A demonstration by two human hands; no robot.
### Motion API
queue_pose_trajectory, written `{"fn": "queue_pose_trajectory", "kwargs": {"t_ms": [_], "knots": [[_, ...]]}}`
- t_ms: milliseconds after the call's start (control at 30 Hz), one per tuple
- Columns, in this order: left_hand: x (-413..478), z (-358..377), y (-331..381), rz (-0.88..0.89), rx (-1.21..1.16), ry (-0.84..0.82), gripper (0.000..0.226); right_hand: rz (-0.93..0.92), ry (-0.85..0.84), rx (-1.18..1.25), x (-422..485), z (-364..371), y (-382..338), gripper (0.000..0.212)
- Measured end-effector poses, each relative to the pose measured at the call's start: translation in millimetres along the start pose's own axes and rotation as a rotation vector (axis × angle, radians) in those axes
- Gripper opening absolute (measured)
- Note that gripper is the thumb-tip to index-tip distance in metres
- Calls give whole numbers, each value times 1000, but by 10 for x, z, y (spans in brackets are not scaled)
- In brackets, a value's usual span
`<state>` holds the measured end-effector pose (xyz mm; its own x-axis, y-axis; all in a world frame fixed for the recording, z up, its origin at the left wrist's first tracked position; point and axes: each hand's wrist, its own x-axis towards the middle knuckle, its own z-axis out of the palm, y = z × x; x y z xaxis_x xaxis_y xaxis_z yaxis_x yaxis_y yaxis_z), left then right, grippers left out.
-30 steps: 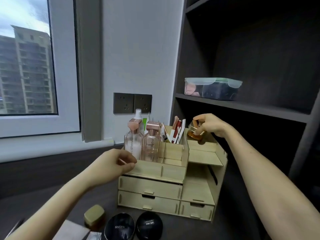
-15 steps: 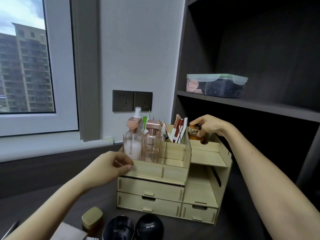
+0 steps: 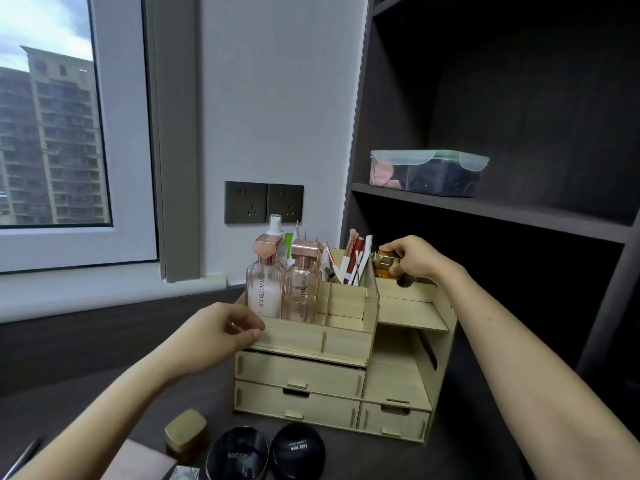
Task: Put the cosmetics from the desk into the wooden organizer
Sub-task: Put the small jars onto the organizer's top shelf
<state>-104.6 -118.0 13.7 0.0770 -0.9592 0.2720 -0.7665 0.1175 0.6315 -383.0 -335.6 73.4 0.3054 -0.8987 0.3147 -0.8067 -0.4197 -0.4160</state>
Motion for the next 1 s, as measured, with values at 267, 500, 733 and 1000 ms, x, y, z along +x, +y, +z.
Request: {"fn": "queue_pose_trajectory", "kwargs": {"t_ms": [267, 500, 733, 1000], "knots": [[-86, -81, -76, -17, -8, 29, 9, -77, 226, 109, -389, -306, -301, 56], [-309, -198, -211, -50, 15, 40, 12, -338, 170, 319, -1323, -112, -1061, 28], [-692, -245, -504, -173, 100, 72, 11, -487, -319, 190, -1806, 954, -1537, 28], [-980, -332, -770, -303, 171, 99, 17, -546, -601, -71, -1498, 2027, -1789, 62]]}}
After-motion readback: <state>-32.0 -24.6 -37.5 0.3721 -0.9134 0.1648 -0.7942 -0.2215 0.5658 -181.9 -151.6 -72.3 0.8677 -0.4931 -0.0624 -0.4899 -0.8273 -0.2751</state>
